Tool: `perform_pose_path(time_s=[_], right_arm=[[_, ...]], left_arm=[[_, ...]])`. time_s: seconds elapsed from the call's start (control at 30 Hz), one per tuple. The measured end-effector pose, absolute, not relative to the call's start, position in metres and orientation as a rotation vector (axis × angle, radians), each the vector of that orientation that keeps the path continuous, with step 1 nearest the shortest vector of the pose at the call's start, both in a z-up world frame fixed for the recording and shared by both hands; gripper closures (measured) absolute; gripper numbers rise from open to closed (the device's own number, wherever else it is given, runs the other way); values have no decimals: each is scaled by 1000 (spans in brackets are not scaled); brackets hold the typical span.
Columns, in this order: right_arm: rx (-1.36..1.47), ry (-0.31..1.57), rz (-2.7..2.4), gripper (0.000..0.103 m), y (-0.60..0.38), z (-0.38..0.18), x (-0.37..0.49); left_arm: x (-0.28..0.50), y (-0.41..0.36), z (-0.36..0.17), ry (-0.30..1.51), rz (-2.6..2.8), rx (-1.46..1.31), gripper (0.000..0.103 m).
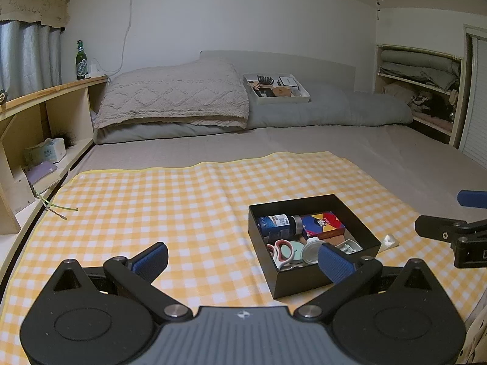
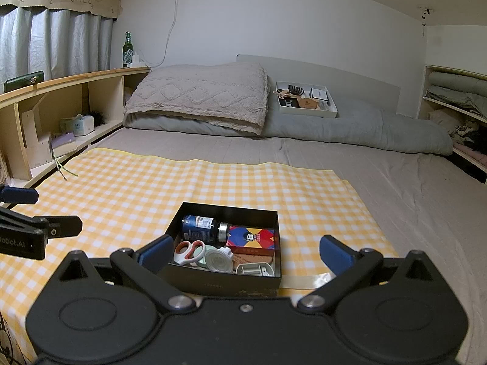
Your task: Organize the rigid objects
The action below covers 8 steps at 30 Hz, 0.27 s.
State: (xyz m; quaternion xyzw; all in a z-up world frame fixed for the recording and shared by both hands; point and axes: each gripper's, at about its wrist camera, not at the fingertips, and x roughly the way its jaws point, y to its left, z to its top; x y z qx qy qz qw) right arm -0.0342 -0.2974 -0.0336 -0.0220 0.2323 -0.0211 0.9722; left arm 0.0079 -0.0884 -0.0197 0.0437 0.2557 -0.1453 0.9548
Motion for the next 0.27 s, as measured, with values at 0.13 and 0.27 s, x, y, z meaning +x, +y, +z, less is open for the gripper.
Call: perform_pose_path(time_s=[0.13, 0.27], right_arm=[[-45, 469, -42, 0, -297, -34, -34], [-46, 469, -42, 0, -298, -34, -34]], left_arm=[[8, -88, -20, 524, -290, 85, 0], [8, -88, -20, 528, -283, 85, 0]])
